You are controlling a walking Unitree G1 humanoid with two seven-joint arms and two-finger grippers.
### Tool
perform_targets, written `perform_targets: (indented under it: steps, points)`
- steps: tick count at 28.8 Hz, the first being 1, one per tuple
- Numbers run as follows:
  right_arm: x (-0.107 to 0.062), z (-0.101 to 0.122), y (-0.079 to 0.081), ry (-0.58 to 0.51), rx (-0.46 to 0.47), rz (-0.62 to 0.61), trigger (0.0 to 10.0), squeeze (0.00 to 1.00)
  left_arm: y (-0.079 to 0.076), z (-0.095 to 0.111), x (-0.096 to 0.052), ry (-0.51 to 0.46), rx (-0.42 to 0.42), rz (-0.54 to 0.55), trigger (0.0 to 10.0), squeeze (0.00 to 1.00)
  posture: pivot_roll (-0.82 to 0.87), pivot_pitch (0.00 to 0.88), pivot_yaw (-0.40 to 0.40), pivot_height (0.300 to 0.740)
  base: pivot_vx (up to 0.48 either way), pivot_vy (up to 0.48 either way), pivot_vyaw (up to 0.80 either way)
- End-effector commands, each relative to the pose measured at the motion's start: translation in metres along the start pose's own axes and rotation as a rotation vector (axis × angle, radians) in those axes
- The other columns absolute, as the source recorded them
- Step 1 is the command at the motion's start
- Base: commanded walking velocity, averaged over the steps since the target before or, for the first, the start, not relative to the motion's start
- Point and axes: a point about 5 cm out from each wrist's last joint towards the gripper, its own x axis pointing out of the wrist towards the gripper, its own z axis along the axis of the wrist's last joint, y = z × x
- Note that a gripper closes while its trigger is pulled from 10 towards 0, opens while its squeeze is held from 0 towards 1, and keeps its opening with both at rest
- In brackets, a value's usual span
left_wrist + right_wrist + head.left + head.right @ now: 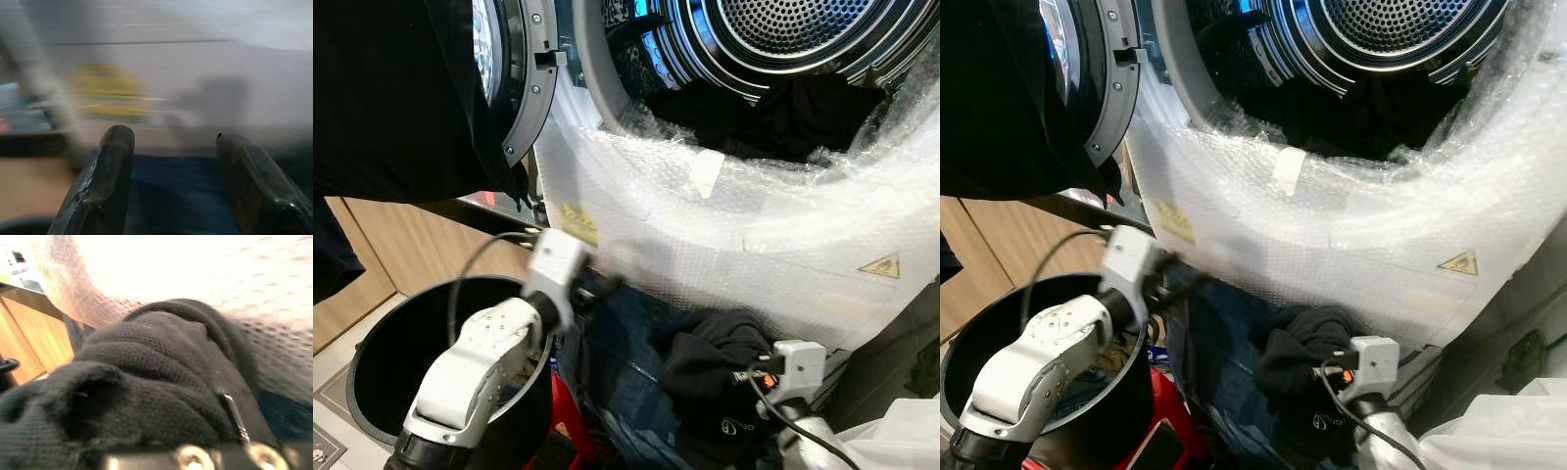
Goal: Clothes washing
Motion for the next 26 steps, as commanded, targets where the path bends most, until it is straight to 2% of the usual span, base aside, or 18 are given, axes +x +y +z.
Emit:
perform_targets:
  steps: [1,2,5,7,9,11,13,14,15,16,17,18,19,20,21,25,26]
  points:
    - [0.003,0.009,0.007,-0.032,0.006,0.056,0.0,0.00,0.008,-0.001,-0.002,-0.020,-0.008,0.071,10.0,0.09,-0.03,0.014,0.005,0.740,0.000,0.000,0.00]
    - [0.002,0.011,0.010,-0.031,0.007,0.084,0.0,0.00,0.012,-0.002,-0.003,-0.032,0.021,0.100,10.0,0.00,-0.03,0.025,0.002,0.740,0.000,0.000,0.00]
    - [-0.002,0.015,0.020,-0.020,-0.012,0.172,0.0,0.00,0.026,-0.013,-0.009,-0.020,0.098,0.205,10.0,0.00,-0.04,0.032,-0.003,0.740,0.000,0.000,0.00]
    - [-0.006,0.022,0.032,-0.027,0.012,0.257,0.0,0.00,0.033,-0.020,-0.014,-0.012,0.160,0.252,10.0,0.00,-0.04,0.042,-0.003,0.740,0.000,0.000,0.00]
    - [-0.009,0.032,0.045,-0.030,0.026,0.353,0.0,0.00,0.036,-0.026,-0.015,-0.027,0.146,0.292,10.0,0.00,-0.03,0.056,-0.012,0.740,0.000,0.000,0.00]
    - [-0.012,0.036,0.051,-0.029,0.031,0.399,0.0,0.00,0.037,-0.030,-0.016,-0.034,0.148,0.306,10.0,0.00,-0.03,0.056,-0.012,0.740,0.000,0.000,0.00]
    - [-0.022,0.049,0.075,-0.020,0.007,0.589,0.0,0.00,0.034,-0.045,-0.014,-0.013,0.162,0.307,10.0,0.00,-0.03,0.060,-0.012,0.740,0.000,0.000,0.00]
    - [-0.022,0.049,0.075,-0.020,0.007,0.589,0.0,0.00,0.034,-0.045,-0.014,-0.013,0.162,0.307,10.0,0.00,-0.03,0.060,-0.012,0.740,0.000,0.000,0.00]
    - [-0.027,0.056,0.085,-0.012,-0.007,0.678,0.0,0.00,0.033,-0.052,-0.013,-0.005,0.160,0.310,10.0,0.00,-0.04,0.062,-0.008,0.740,0.000,0.000,0.00]
    - [-0.027,0.056,0.085,-0.012,-0.007,0.678,0.0,0.00,0.033,-0.052,-0.013,-0.005,0.160,0.310,10.0,0.00,-0.04,0.062,-0.008,0.740,0.000,0.000,0.00]
    - [-0.033,0.068,0.095,-0.024,-0.005,0.768,0.0,0.00,0.030,-0.056,-0.011,-0.004,0.158,0.307,10.0,0.00,-0.05,0.061,-0.008,0.740,0.000,0.000,0.00]
    - [-0.033,0.068,0.095,-0.024,-0.005,0.768,0.0,0.00,0.030,-0.056,-0.011,-0.004,0.158,0.307,10.0,0.00,-0.05,0.061,-0.008,0.740,0.000,0.000,0.00]
    - [-0.035,0.087,0.103,-0.070,0.011,0.831,0.0,0.00,0.026,-0.058,-0.008,-0.009,0.181,0.284,10.0,0.00,-0.05,0.062,-0.005,0.740,0.000,0.000,0.00]
    - [-0.033,0.120,0.113,-0.166,0.026,0.896,0.0,0.00,0.020,-0.060,-0.004,-0.015,0.194,0.253,10.0,0.00,-0.06,0.059,0.000,0.740,0.000,0.000,0.00]
    - [-0.029,0.136,0.117,-0.222,0.011,0.916,0.0,0.00,0.018,-0.060,-0.002,-0.018,0.195,0.242,10.0,0.00,-0.07,0.054,0.005,0.740,0.000,0.000,0.00]
    - [-0.020,0.168,0.119,-0.325,-0.042,0.942,0.0,0.00,0.011,-0.062,0.004,-0.033,0.197,0.214,10.0,0.00,-0.07,0.040,0.008,0.740,0.000,0.000,0.00]
    - [-0.013,0.185,0.119,-0.383,-0.070,0.945,0.0,0.00,0.008,-0.063,0.006,-0.038,0.192,0.198,10.0,0.00,-0.07,0.032,0.013,0.740,0.000,0.000,0.00]
